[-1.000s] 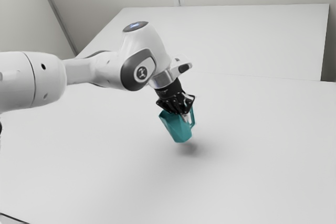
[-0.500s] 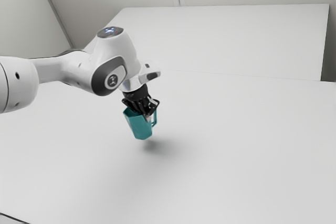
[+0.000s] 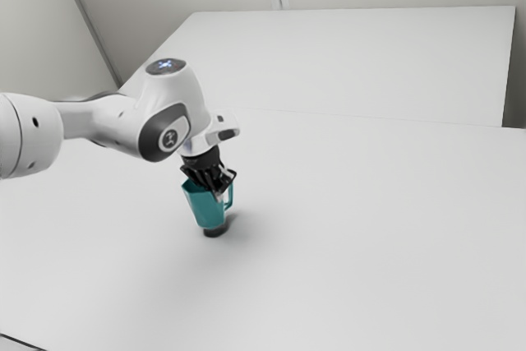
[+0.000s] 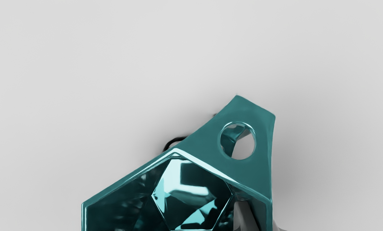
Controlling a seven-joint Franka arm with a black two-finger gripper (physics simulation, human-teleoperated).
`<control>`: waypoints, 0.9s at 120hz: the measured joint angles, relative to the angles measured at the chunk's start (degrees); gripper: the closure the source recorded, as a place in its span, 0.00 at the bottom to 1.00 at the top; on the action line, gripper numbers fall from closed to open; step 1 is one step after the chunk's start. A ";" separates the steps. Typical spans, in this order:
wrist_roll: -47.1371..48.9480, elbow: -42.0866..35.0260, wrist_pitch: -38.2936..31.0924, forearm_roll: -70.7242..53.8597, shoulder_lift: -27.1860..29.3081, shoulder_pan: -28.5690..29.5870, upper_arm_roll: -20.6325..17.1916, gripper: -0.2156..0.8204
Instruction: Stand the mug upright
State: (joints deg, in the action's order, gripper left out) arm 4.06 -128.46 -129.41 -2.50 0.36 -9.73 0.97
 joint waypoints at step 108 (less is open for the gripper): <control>-2.75 -1.91 -2.45 0.13 2.90 -0.14 -0.09 0.30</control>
State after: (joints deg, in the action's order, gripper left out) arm 1.31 -130.36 -131.86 -2.38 3.26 -9.87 0.88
